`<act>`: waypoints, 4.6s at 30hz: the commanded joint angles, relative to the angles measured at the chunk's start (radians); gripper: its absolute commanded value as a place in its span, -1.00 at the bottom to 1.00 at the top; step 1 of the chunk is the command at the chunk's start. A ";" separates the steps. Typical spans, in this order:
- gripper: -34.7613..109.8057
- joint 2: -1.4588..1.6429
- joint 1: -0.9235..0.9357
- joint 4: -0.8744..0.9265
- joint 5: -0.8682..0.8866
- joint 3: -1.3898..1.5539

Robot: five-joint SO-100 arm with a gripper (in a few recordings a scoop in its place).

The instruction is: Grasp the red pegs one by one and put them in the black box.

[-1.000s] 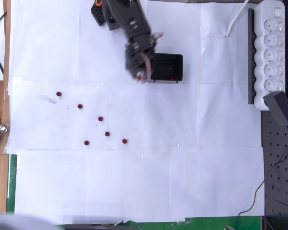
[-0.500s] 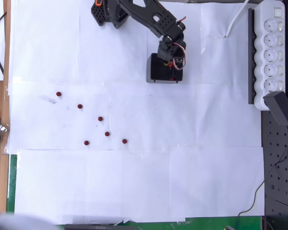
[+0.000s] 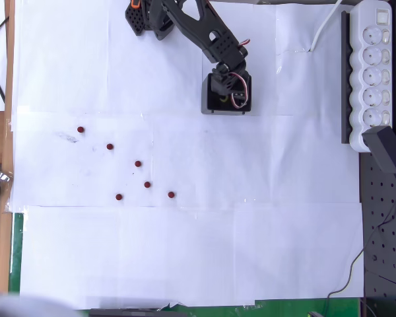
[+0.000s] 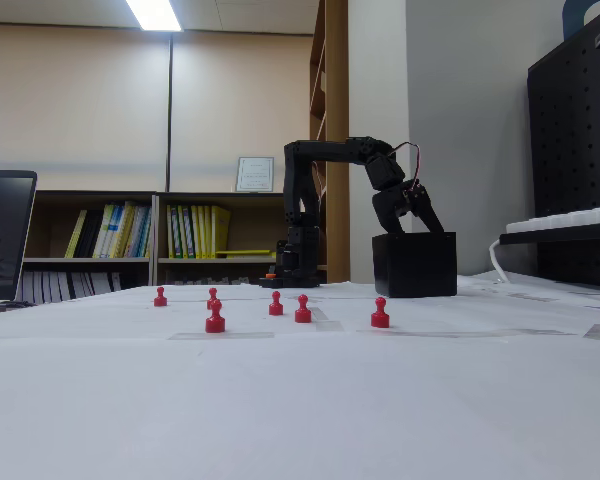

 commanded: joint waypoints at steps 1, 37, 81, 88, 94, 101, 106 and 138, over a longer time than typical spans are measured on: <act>-0.23 -0.221 0.080 0.104 0.034 0.190; -0.28 0.314 0.742 -1.227 0.784 -0.525; -0.29 0.612 0.831 -1.437 1.042 -0.308; -0.29 0.626 0.828 -1.436 1.045 -0.291; -0.32 0.623 0.824 -1.431 1.042 -0.302; -0.41 0.615 0.822 -1.411 1.055 -0.321; -0.50 0.583 0.821 -1.385 1.054 -0.327; -0.52 0.061 0.112 0.703 0.207 0.666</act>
